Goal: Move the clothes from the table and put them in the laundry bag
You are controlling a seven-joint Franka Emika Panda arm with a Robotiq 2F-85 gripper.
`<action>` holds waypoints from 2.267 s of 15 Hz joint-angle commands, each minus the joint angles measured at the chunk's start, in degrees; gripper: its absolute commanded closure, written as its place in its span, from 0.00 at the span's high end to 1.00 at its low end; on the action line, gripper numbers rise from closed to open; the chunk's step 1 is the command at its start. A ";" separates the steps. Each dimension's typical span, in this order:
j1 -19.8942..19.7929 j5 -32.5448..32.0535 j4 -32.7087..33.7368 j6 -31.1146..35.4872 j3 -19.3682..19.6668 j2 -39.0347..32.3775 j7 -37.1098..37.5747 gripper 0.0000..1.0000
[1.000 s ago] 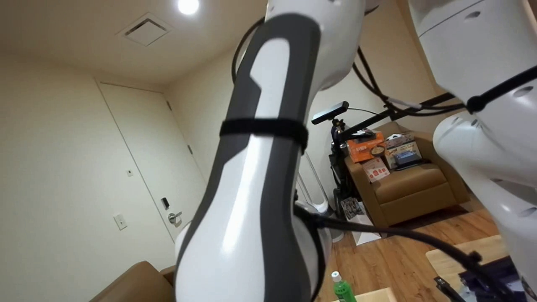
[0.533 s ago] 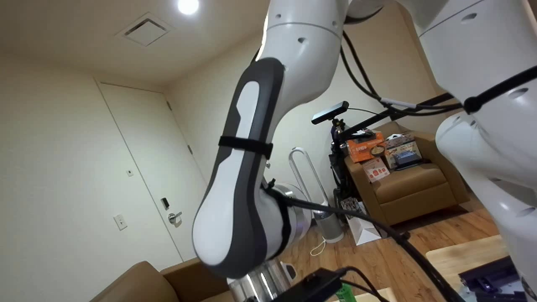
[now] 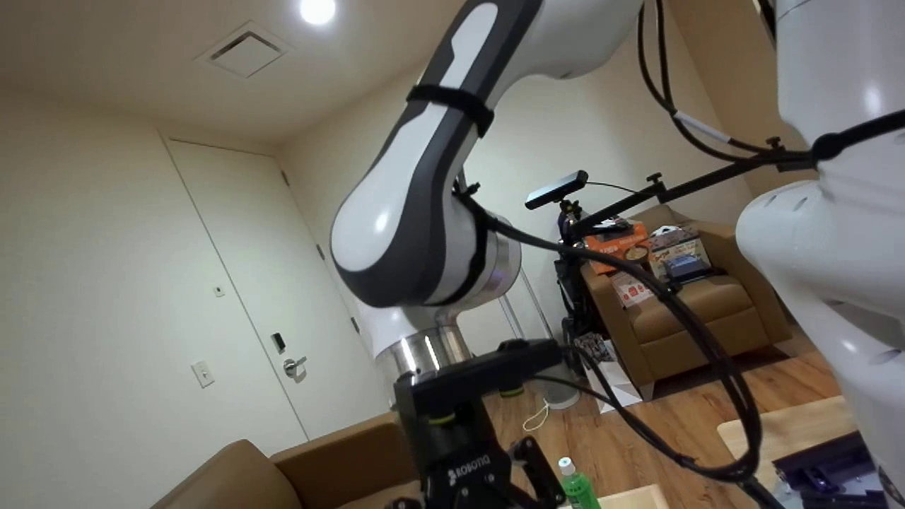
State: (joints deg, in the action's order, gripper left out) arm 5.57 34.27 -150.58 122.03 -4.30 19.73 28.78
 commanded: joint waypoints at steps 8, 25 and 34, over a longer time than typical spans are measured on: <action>-9.97 18.11 1.83 -6.60 15.81 -8.78 -13.05 1.00; -12.44 38.27 15.05 -17.23 14.84 -42.97 -18.51 1.00; -12.35 36.59 22.29 -24.49 13.82 -51.97 -17.00 1.00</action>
State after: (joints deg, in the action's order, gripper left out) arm -5.79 71.56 -131.76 100.10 10.33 -28.31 9.89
